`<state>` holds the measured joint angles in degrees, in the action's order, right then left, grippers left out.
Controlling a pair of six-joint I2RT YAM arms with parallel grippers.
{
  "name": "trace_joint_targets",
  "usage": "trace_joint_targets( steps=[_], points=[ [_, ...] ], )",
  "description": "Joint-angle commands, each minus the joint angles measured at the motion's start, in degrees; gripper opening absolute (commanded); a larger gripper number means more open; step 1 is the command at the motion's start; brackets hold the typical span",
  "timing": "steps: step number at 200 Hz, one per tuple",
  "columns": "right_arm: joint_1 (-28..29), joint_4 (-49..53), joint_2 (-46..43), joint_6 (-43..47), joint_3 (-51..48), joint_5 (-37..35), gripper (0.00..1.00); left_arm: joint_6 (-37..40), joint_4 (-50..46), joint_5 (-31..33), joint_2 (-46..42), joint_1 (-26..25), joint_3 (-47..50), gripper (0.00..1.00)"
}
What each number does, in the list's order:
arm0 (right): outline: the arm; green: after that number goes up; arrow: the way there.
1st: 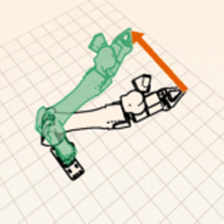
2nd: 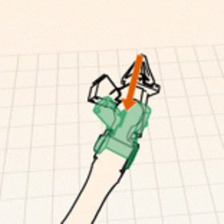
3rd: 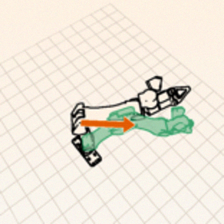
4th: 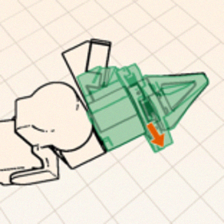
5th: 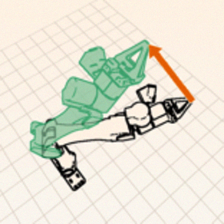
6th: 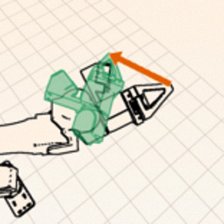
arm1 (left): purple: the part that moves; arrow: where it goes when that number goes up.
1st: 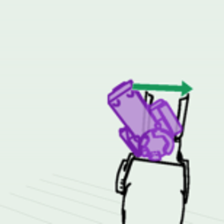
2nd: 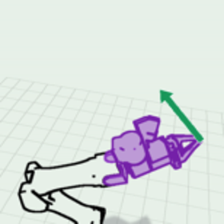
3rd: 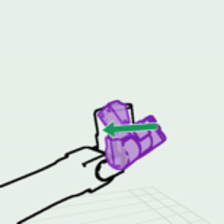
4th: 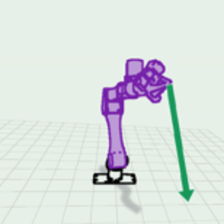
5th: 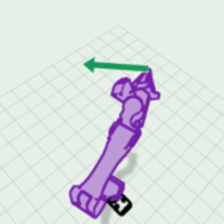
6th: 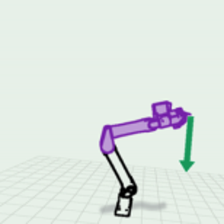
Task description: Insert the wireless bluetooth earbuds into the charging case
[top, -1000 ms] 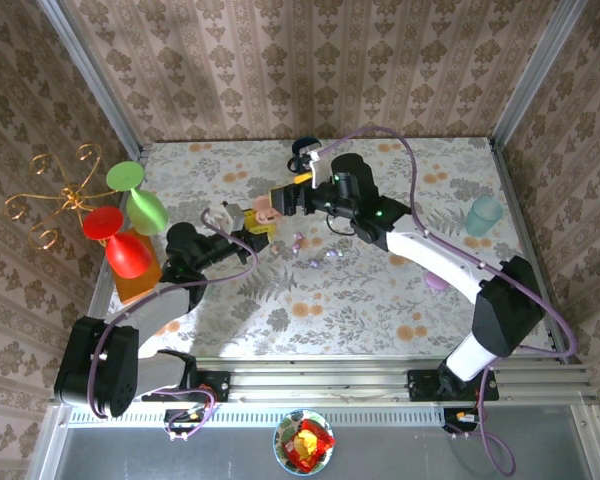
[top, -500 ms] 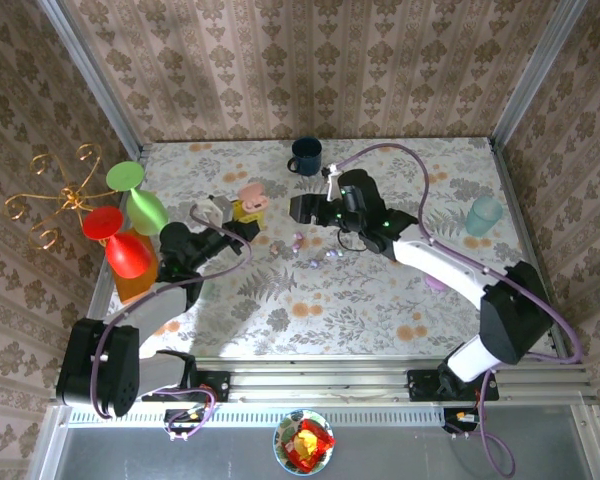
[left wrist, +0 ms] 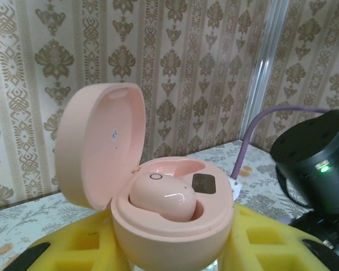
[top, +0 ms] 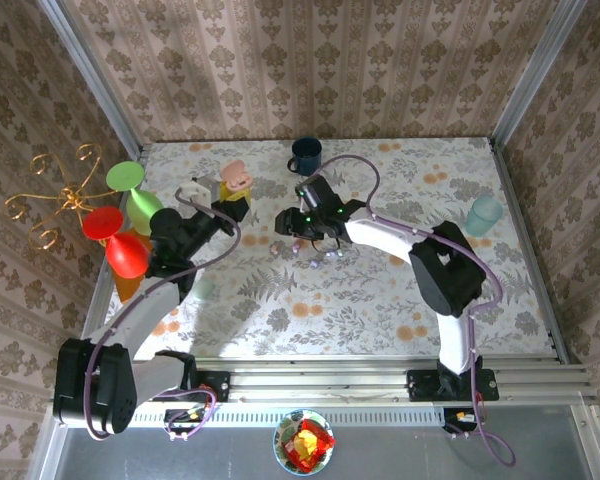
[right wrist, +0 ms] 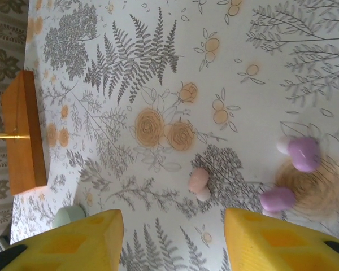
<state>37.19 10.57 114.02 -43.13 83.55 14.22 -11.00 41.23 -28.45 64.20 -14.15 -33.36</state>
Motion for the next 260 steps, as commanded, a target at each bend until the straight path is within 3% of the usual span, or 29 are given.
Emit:
trace_joint_targets(
  steps=[1,74,128,190,260],
  points=[
    [0.4,2.0,3.6,-1.7,4.3,3.0,0.47,-1.8,-3.3,2.1,-1.4,0.6,-2.1,0.32],
    [1.0,5.1,12.2,-0.8,11.2,4.4,0.44,0.1,-3.6,0.1,-1.5,0.7,-2.0,0.32],
    [1.6,7.6,15.3,0.3,12.7,4.7,0.36,0.3,-3.3,-0.2,-2.4,0.7,0.1,0.32],
    [2.3,10.1,17.6,1.6,14.7,5.2,0.35,1.0,-3.1,-0.8,-2.3,0.7,0.1,0.32],
    [2.5,16.6,20.5,4.5,19.0,2.8,0.22,1.6,-3.5,-1.5,-3.0,0.7,0.8,0.32]
  ],
)
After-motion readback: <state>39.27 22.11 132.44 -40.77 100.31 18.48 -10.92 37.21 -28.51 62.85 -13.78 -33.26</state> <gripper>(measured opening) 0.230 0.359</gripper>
